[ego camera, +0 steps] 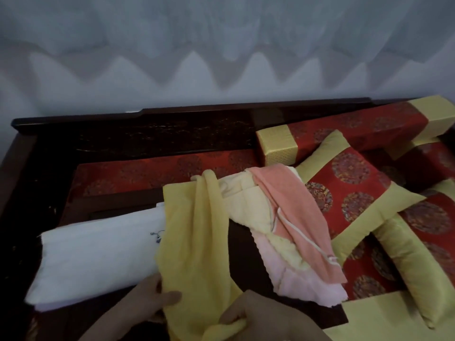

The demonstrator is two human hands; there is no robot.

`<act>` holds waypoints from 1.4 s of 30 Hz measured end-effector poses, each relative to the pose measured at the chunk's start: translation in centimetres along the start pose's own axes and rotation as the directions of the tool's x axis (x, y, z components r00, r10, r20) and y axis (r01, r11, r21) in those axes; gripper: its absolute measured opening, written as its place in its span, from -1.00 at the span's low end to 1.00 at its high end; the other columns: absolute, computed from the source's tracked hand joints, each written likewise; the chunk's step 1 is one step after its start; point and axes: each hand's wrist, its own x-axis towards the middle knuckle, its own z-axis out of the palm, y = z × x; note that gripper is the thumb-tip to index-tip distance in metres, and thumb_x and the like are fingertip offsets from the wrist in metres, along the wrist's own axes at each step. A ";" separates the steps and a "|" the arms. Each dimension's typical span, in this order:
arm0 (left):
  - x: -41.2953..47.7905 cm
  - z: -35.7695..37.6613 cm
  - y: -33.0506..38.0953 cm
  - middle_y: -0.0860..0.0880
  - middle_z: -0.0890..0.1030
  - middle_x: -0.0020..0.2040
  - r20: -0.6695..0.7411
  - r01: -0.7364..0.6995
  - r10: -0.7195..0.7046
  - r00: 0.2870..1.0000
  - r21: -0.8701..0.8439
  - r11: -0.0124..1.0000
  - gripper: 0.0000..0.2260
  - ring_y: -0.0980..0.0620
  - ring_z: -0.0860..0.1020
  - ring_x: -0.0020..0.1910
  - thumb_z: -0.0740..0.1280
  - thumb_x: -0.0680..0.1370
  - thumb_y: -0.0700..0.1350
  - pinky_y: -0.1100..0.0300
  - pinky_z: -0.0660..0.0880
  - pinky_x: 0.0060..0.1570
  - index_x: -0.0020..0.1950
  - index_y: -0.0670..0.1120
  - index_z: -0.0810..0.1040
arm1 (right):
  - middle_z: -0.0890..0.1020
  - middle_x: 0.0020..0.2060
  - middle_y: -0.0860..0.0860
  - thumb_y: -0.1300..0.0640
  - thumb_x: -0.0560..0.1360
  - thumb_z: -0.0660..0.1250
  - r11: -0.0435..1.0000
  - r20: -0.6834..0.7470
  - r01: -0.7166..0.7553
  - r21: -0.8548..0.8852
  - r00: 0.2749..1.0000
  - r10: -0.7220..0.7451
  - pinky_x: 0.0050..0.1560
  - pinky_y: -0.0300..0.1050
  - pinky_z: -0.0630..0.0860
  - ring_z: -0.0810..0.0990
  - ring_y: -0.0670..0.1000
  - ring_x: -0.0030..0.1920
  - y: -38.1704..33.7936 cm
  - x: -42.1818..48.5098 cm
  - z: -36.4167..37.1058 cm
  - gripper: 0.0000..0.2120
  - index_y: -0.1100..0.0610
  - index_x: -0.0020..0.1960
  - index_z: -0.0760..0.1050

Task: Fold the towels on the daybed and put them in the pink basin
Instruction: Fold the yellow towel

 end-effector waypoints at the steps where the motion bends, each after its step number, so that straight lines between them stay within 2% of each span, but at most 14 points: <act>1: 0.6 0.1 0.9 0.11 0.60 0.07 -0.123 -0.075 0.092 0.988 0.137 0.988 -0.61 0.02 0.58 0.13 0.49 0.36 0.03 0.16 0.53 0.01 0.12 0.06 0.46 | 0.52 -0.37 -0.34 0.07 0.50 0.33 1.000 -0.057 0.002 -0.009 0.998 -0.002 -0.21 -0.54 0.37 0.48 -0.44 -0.31 -0.1 0.4 -0.1 -0.78 0.06 0.12 0.59; 3: 1.2 0.1 1.8 0.12 0.59 -0.02 -0.361 -0.249 0.326 0.874 0.244 0.937 -0.72 0.03 0.57 0.10 0.48 0.39 -0.01 0.15 0.51 0.05 0.02 0.07 0.48 | 0.56 -0.40 -0.34 -0.01 0.44 0.36 0.996 -0.205 0.076 -0.045 0.975 -0.083 -0.23 -0.49 0.35 0.51 -0.39 -0.31 -0.4 1.1 -0.6 -0.81 0.02 0.02 0.62; 4: 1.0 0.1 2.6 0.09 0.63 -0.01 -0.344 -0.354 0.379 0.859 0.134 0.925 -0.74 0.05 0.59 0.09 0.47 0.38 0.04 0.16 0.51 0.07 0.01 0.05 0.54 | 0.57 -0.39 -0.27 -0.02 0.43 0.36 0.991 -0.272 0.100 -0.090 0.955 -0.121 -0.24 -0.43 0.37 0.51 -0.34 -0.33 -0.4 1.5 -0.8 -0.83 0.01 -0.03 0.62; 7: -0.3 1.4 6.1 -0.06 0.67 0.05 0.034 -0.376 0.389 0.920 -0.194 0.906 -0.59 0.07 0.63 0.03 0.41 0.32 0.15 0.17 0.54 0.02 0.08 -0.03 0.62 | 0.56 -0.42 -0.03 -0.11 0.40 0.35 0.970 -0.468 0.093 -0.223 0.863 -0.190 -0.33 -0.20 0.36 0.46 -0.17 -0.39 -0.1 3.2 -1.6 -0.75 0.09 -0.22 0.55; 9: -0.2 1.7 6.9 -0.01 0.68 -0.08 0.115 -0.395 0.402 0.908 -0.084 0.915 -0.68 0.13 0.61 -0.08 0.47 0.29 0.11 0.23 0.50 -0.05 -0.03 0.00 0.65 | 0.55 -0.44 0.04 -0.18 0.34 0.38 0.967 -0.505 0.074 -0.243 0.842 -0.192 -0.36 -0.12 0.34 0.47 -0.03 -0.38 -0.5 3.8 -2.5 -0.65 0.13 -0.29 0.49; 12: -0.4 1.2 7.3 0.07 0.57 -0.23 0.032 -0.469 0.472 0.881 -0.076 0.880 -0.75 0.15 0.53 -0.17 0.48 0.30 0.08 0.25 0.45 -0.10 -0.16 -0.04 0.59 | 0.41 -0.49 0.00 -0.12 0.25 0.49 0.985 -0.390 0.051 -0.164 0.914 -0.112 -0.41 -0.18 0.24 0.37 -0.08 -0.43 -0.4 3.7 -3.9 -0.61 0.18 -0.36 0.45; 16: -1.0 -2.2 6.9 -0.04 0.59 -0.22 -0.229 -0.434 0.376 0.898 -0.603 0.669 -0.65 0.04 0.58 -0.21 0.54 0.26 0.10 0.15 0.57 -0.21 -0.11 -0.04 0.52 | 0.40 -0.45 -0.08 -0.01 0.28 0.51 0.968 -0.141 -0.105 -0.226 0.987 0.074 -0.39 -0.22 0.22 0.36 -0.13 -0.42 2.2 1.8 -5.2 -0.66 0.24 -0.33 0.50; 19: -1.2 -4.6 5.9 -0.15 0.53 -0.20 -0.442 -0.461 0.247 0.862 -0.481 0.746 -0.89 -0.09 0.51 -0.17 0.27 0.55 -0.03 0.04 0.48 -0.20 -0.05 -0.06 0.48 | 0.39 -0.52 -0.17 0.09 0.35 0.51 0.996 -0.182 -0.090 0.000 0.979 0.089 -0.35 -0.29 0.25 0.36 -0.19 -0.44 4.4 0.0 -5.9 -0.74 0.05 -0.44 0.49; 21: -0.6 -5.2 4.9 -0.15 0.52 -0.22 -0.537 -0.424 0.218 0.815 -0.296 0.856 -0.90 -0.08 0.49 -0.22 0.21 0.60 -0.07 0.07 0.43 -0.26 -0.04 -0.06 0.47 | 0.58 -0.40 -0.18 0.22 0.39 0.49 0.977 -0.302 -0.005 0.215 0.950 0.072 -0.22 -0.36 0.38 0.51 -0.23 -0.32 4.6 -0.3 -6.0 -0.77 -0.05 -0.34 0.59; 24: 1.7 -5.1 5.3 -0.10 0.58 -0.14 -0.621 -0.340 0.220 0.752 -0.080 0.937 -0.90 -0.10 0.53 -0.11 0.27 0.57 -0.07 0.05 0.42 -0.17 -0.04 -0.07 0.53 | 0.73 -0.19 -0.10 0.29 0.46 0.40 0.907 -0.588 0.111 0.406 0.792 0.166 -0.10 -0.28 0.53 0.67 -0.14 -0.13 4.3 2.5 -6.1 -0.89 0.12 -0.09 0.64; 27: 5.5 -6.1 8.2 -0.08 0.60 -0.08 -0.670 -0.366 0.185 0.719 -0.140 0.920 -0.87 -0.11 0.55 -0.02 0.31 0.54 -0.07 0.03 0.46 -0.09 0.00 -0.10 0.58 | 0.70 -0.10 0.12 0.10 0.51 0.37 0.868 -0.699 0.190 0.459 0.681 0.221 0.02 0.02 0.60 0.67 0.09 -0.04 3.0 7.9 -7.8 -0.85 0.18 -0.03 0.62; 31: 10.3 -7.9 12.6 -0.14 0.63 0.02 -0.622 -0.441 0.071 0.780 -0.466 0.767 -0.87 -0.15 0.58 0.05 0.39 0.50 -0.07 -0.08 0.55 0.08 -0.01 -0.08 0.59 | 0.57 -0.09 0.31 0.03 0.53 0.30 0.784 -0.774 0.273 0.558 0.512 0.373 0.02 0.08 0.51 0.56 0.13 -0.13 0.8 14.9 -11.8 -0.67 0.33 0.03 0.48; 36: 13.7 -7.0 13.4 -0.21 0.57 0.21 -0.399 -0.083 -0.114 0.910 -0.445 0.892 -0.59 -0.18 0.55 0.16 0.45 0.46 -0.14 -0.06 0.50 0.19 0.28 -0.21 0.50 | 0.59 0.01 0.06 0.09 0.51 0.30 0.827 -0.576 -0.211 0.521 0.629 0.523 0.17 0.00 0.50 0.56 0.15 0.14 1.0 19.0 -12.7 -0.62 0.24 0.27 0.48; 42: 12.9 -6.5 14.2 -0.08 0.64 -0.10 -0.363 -0.103 -0.020 0.932 -0.315 0.944 -0.77 -0.01 0.56 -0.17 0.45 0.46 -0.11 0.11 0.51 -0.19 0.09 -0.15 0.62 | 0.67 -0.09 0.24 0.14 0.43 0.38 0.913 -0.677 -0.216 0.346 0.616 0.403 0.05 0.08 0.54 0.63 0.21 0.00 1.7 18.7 -12.1 -0.71 0.37 0.00 0.59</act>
